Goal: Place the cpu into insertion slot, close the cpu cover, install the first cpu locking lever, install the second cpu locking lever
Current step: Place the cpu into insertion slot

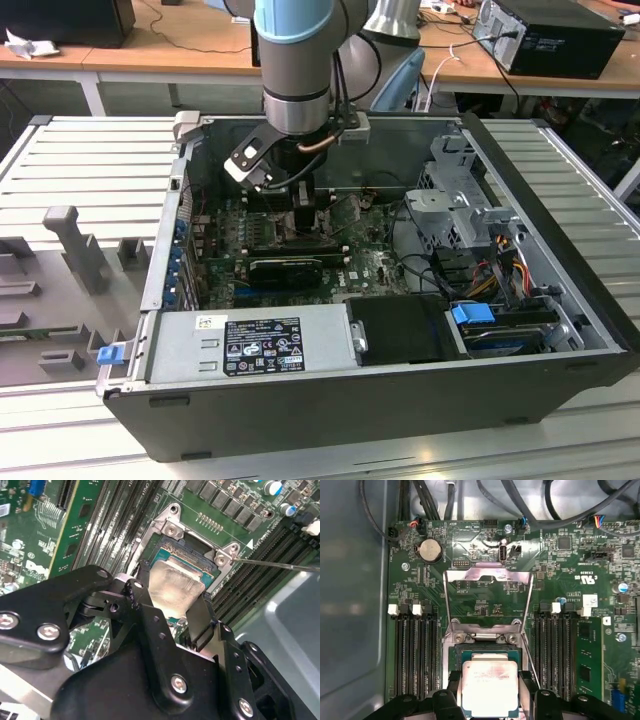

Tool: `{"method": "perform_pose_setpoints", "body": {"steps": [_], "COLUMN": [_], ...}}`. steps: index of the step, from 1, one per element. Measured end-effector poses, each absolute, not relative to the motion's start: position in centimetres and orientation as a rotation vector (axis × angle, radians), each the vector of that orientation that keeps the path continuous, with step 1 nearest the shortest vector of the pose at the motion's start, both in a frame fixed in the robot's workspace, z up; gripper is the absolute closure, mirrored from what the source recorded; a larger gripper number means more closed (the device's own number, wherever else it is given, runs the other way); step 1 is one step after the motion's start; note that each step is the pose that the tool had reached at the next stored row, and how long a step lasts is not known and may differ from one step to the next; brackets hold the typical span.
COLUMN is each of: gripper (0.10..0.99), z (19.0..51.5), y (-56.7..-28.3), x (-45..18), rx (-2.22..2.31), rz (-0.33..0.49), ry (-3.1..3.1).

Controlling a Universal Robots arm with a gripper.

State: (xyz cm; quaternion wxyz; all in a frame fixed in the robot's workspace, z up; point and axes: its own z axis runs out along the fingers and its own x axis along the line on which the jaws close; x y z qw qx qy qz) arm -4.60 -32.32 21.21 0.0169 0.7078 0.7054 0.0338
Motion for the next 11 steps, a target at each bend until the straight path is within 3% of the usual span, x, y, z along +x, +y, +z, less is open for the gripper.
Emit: {"method": "perform_pose_setpoints", "body": {"steps": [11], "gripper": [0.549], "z": [20.17], "y": [-32.28], "x": [-4.61], "rx": [2.198], "rz": [0.105], "ry": [2.195]}}
